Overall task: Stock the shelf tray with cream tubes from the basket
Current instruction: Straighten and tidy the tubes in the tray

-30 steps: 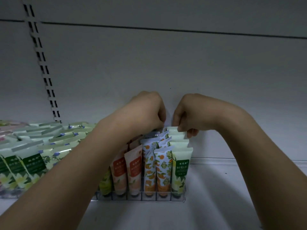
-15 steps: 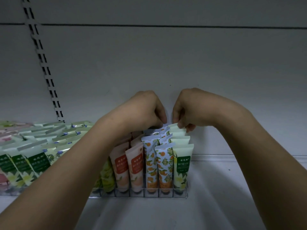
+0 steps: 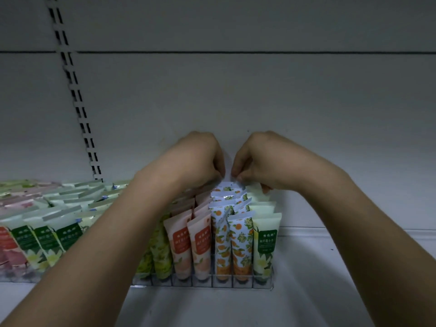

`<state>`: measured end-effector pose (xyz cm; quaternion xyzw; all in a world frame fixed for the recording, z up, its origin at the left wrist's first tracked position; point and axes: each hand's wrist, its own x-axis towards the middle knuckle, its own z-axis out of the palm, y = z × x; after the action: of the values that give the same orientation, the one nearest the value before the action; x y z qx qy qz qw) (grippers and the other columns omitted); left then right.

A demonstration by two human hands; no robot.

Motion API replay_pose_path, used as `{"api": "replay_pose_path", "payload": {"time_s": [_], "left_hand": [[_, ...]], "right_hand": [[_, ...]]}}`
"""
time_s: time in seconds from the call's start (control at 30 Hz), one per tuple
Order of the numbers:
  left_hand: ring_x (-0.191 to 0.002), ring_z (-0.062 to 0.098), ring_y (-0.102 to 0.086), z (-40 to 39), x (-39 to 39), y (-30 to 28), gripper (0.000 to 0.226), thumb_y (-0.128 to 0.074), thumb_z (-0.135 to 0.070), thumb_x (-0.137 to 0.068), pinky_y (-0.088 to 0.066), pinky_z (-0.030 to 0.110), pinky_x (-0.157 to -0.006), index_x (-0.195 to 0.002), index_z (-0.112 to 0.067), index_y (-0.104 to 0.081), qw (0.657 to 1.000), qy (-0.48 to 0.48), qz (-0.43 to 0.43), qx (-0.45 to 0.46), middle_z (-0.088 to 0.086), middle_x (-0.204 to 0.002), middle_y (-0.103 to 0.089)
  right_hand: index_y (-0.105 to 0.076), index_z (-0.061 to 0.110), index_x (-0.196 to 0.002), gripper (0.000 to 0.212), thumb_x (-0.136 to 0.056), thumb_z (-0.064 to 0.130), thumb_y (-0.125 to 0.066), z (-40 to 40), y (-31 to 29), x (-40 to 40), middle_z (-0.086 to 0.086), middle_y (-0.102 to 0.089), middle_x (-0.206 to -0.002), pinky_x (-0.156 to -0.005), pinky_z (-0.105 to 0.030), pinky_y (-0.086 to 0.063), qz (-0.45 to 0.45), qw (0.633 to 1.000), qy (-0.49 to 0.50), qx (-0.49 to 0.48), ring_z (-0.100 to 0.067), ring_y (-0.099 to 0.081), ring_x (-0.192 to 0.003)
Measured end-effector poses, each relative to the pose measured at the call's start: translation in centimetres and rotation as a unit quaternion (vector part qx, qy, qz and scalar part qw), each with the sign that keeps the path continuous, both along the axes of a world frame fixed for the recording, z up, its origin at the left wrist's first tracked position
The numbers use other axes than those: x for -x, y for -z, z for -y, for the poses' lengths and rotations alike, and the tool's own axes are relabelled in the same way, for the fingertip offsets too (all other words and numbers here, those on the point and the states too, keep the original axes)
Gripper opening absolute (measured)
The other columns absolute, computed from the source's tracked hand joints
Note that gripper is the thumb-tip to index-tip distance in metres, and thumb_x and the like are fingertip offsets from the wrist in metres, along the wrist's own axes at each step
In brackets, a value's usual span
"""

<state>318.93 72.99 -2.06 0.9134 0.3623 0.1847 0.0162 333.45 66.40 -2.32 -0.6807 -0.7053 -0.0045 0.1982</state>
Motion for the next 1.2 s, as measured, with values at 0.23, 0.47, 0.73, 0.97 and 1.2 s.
{"api": "replay_pose_path", "payload": {"time_s": [0.23, 0.47, 0.73, 0.97, 1.2], "left_hand": [[-0.082, 0.023, -0.064, 0.4, -0.5, 0.6, 0.013, -0.075, -0.021, -0.069, -0.049, 0.028, -0.064, -0.08, -0.028, -0.073, 0.997, -0.037, -0.033, -0.06, 0.0, -0.082, -0.064], [-0.08, 0.022, -0.064, 0.6, -0.3, 0.4, 0.009, -0.072, -0.027, -0.071, -0.045, 0.026, -0.061, -0.069, -0.03, -0.064, 0.998, -0.034, -0.029, -0.049, -0.003, -0.081, -0.066], [-0.087, 0.023, -0.064, 0.1, -0.1, 0.7, 0.016, -0.075, -0.026, -0.073, -0.049, 0.028, -0.068, -0.089, -0.024, -0.07, 0.996, -0.059, -0.039, -0.047, 0.001, -0.092, -0.068], [-0.076, 0.01, -0.066, 0.1, 0.4, 0.1, 0.018, -0.074, -0.016, -0.07, -0.056, 0.031, -0.074, -0.078, -0.032, -0.073, 0.999, -0.024, -0.036, 0.007, -0.014, -0.075, -0.069], [-0.08, 0.007, -0.066, 0.0, 0.3, 0.2, 0.02, -0.075, -0.016, -0.073, -0.056, 0.032, -0.08, -0.083, -0.033, -0.074, 0.999, 0.0, -0.018, 0.047, -0.018, -0.074, -0.068]], "right_hand": [[-0.075, 0.024, -0.077, 0.01, -0.075, 0.014, -0.073, -0.3, 0.3, 0.2, 0.003, -0.073, -0.072, -0.065, -0.028, -0.058, 0.048, 0.998, 0.033, 0.001, -0.003, -0.057, -0.037], [-0.076, 0.027, -0.079, 0.011, -0.074, 0.017, -0.074, -0.3, 0.2, 0.2, 0.005, -0.073, -0.076, -0.064, -0.028, -0.057, 0.045, 0.998, 0.034, 0.003, 0.001, -0.054, -0.037], [-0.076, 0.027, -0.083, 0.015, -0.078, 0.014, -0.072, -0.2, 0.3, 0.1, 0.007, -0.073, -0.078, -0.066, -0.027, -0.057, 0.048, 0.998, 0.038, 0.014, -0.002, -0.053, -0.038], [-0.076, 0.026, -0.08, 0.014, -0.078, 0.012, -0.072, -0.2, 0.3, 0.1, 0.005, -0.073, -0.076, -0.066, -0.028, -0.058, 0.047, 0.998, 0.044, 0.019, -0.009, -0.059, -0.042], [-0.075, 0.023, -0.076, 0.025, -0.078, 0.001, -0.064, -0.4, 0.2, -0.4, 0.008, -0.07, -0.066, -0.05, -0.024, -0.056, 0.019, 0.999, 0.029, 0.025, -0.014, -0.064, -0.042]]}}
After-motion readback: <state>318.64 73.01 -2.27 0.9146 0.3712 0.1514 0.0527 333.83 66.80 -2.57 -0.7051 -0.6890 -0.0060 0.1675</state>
